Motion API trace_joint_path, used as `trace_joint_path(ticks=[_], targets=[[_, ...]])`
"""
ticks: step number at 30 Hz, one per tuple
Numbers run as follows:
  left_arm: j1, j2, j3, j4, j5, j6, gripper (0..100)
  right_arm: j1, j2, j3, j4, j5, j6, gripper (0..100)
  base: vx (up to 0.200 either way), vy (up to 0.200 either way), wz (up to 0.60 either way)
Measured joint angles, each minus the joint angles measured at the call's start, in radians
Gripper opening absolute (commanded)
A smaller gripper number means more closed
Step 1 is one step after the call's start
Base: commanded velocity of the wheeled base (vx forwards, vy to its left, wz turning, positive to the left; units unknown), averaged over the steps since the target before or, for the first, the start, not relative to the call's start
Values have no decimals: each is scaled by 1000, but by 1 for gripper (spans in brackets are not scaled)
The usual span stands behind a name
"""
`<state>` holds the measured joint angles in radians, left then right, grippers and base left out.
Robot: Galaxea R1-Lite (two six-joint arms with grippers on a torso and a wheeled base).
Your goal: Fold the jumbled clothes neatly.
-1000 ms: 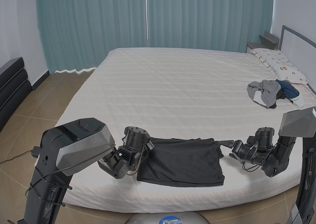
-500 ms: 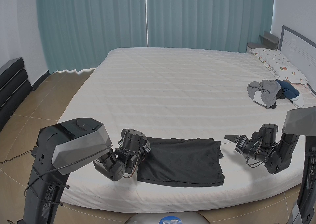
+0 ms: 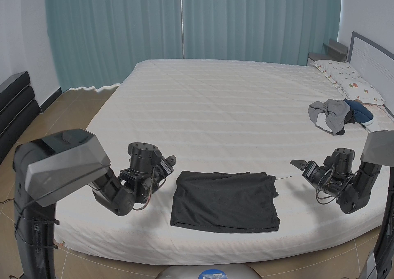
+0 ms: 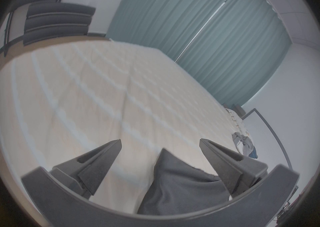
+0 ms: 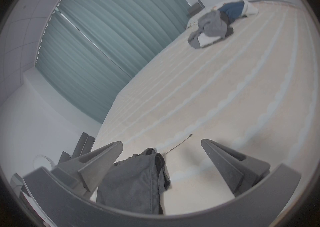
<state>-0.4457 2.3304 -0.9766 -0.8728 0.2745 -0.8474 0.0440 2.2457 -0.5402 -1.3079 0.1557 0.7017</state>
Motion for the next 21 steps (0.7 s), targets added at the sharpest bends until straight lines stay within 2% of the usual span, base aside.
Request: trace_joint_path(ticks=[5, 13, 18, 21], targets=[[19, -142, 122, -96, 0, 140, 100, -10, -142, 122, -2, -21, -83, 100, 0, 0, 0], [29, -396, 339, -194, 5, 307, 100, -35, -448, 262, 31, -42, -209, 100, 0, 0, 0], [30, -560, 448, -216, 18, 394, 100, -47, -663, 311, 145, -46, -279, 100, 0, 0, 0], [29, -656, 504, -221, 44, 438, 100, -52, -812, 325, 277, -46, -315, 100, 0, 0, 0]])
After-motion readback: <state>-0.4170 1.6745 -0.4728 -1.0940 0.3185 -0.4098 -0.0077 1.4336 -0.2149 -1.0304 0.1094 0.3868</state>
